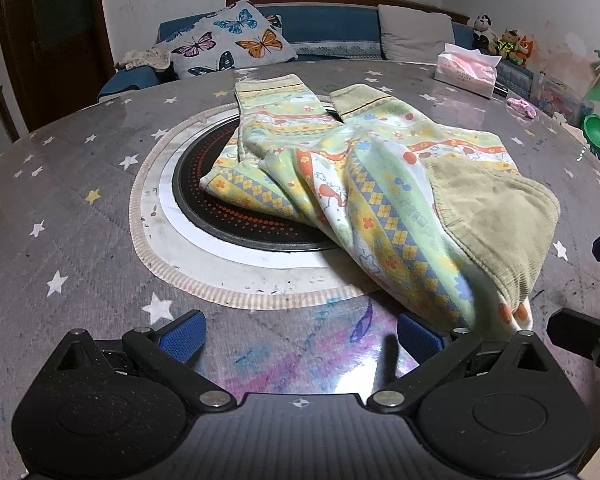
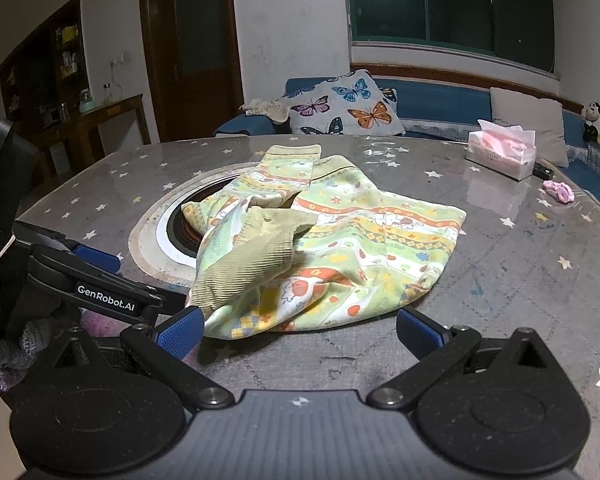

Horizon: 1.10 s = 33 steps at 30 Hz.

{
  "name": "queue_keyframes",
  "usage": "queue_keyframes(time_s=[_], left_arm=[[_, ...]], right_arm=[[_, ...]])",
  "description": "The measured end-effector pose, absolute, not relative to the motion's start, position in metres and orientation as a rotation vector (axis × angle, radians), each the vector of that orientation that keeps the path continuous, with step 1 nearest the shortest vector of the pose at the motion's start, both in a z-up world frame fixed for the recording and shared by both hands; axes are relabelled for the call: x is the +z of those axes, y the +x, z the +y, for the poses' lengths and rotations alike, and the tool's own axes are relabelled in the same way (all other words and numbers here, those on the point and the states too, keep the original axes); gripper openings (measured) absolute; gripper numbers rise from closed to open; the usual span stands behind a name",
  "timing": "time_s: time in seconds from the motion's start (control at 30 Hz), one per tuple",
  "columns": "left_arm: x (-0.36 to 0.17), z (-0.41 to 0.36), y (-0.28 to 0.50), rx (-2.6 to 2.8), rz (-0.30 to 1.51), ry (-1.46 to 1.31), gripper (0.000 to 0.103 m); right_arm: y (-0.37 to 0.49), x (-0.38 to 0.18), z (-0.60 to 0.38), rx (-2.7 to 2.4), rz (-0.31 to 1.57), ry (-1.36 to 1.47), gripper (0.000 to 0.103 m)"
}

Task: Fold clothes
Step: 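Move both grippers toward the crumpled striped pajama pants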

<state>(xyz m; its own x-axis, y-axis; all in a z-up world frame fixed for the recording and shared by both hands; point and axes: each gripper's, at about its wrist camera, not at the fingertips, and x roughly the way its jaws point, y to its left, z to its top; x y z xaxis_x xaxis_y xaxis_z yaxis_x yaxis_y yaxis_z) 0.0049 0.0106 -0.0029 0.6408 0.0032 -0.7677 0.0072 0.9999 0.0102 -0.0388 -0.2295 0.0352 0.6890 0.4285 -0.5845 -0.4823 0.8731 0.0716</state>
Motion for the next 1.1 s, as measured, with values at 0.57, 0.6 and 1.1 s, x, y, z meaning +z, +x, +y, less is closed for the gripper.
queue_keyframes(time_s=[0.57,0.6,1.1], left_arm=[[-0.001,0.013,0.02,-0.015,0.871,0.016,0.103],[-0.001,0.013,0.021,-0.016,0.871,0.016,0.103],[0.009,0.02,0.045,-0.012,0.866,0.007,0.103]], right_arm=[[-0.024,0.04,-0.233,0.494,0.639,-0.076,0.103],[-0.023,0.041,-0.233,0.492,0.639,-0.076,0.103],[0.001,0.053,-0.236,0.494,0.643,-0.08,0.103]])
